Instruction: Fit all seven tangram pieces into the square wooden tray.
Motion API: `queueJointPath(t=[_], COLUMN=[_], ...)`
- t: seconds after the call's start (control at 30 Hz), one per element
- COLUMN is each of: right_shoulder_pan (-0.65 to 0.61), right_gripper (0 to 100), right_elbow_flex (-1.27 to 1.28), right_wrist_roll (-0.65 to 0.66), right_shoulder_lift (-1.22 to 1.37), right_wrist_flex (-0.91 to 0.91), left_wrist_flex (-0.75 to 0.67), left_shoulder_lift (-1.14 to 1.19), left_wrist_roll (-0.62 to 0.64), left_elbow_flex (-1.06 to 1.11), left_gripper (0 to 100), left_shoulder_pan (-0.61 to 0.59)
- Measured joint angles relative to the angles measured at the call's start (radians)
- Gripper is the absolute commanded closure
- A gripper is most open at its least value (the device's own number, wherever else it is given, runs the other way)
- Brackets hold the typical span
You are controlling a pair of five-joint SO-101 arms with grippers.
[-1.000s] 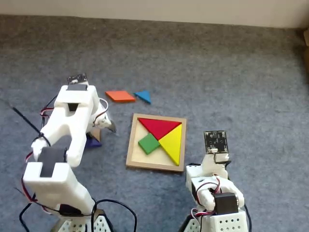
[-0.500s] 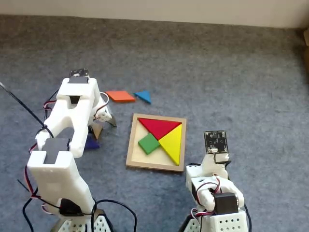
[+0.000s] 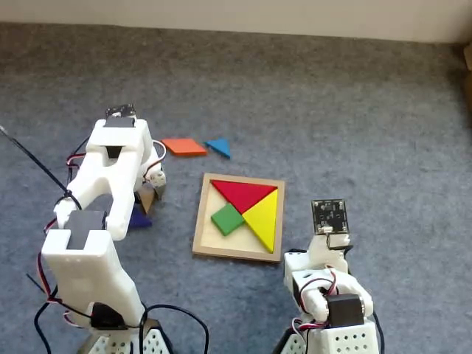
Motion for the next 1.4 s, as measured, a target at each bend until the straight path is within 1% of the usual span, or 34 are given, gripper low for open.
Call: queueJointPath(t=[0.4,0.6,0.7,0.93,1.07,1.27,1.4], right_shoulder_pan=[0.0,0.0,0.0,0.0,0.0,0.0,0.0], right_gripper=[98.4,98.4,98.4,98.4,98.4,98.4,98.4], right_elbow_flex=[0.0,0.0,0.0,0.0,0.0,0.0,0.0], right_wrist_roll=[0.0,0.0,0.0,0.0,0.0,0.0,0.0], right_shoulder_lift=[0.0,0.0,0.0,0.0,0.0,0.0,0.0], right_wrist_flex=[0.0,0.0,0.0,0.0,0.0,0.0,0.0], left_wrist_flex=[0.0,0.0,0.0,0.003,0.005,0.005,0.005], left_shoulder_lift=[0.0,-0.006,-0.048,-0.158,-0.198,-0.252,-0.293], left_wrist_roll=[0.0,-0.015,-0.057,-0.086,-0.135,-0.155,-0.215], left_elbow_flex=[0.0,0.0,0.014,0.081,0.103,0.104,0.104], left_gripper=[93,100,99,98,98,98,98], left_shoulder_pan=[0.0,0.0,0.0,0.003,0.058,0.127,0.176])
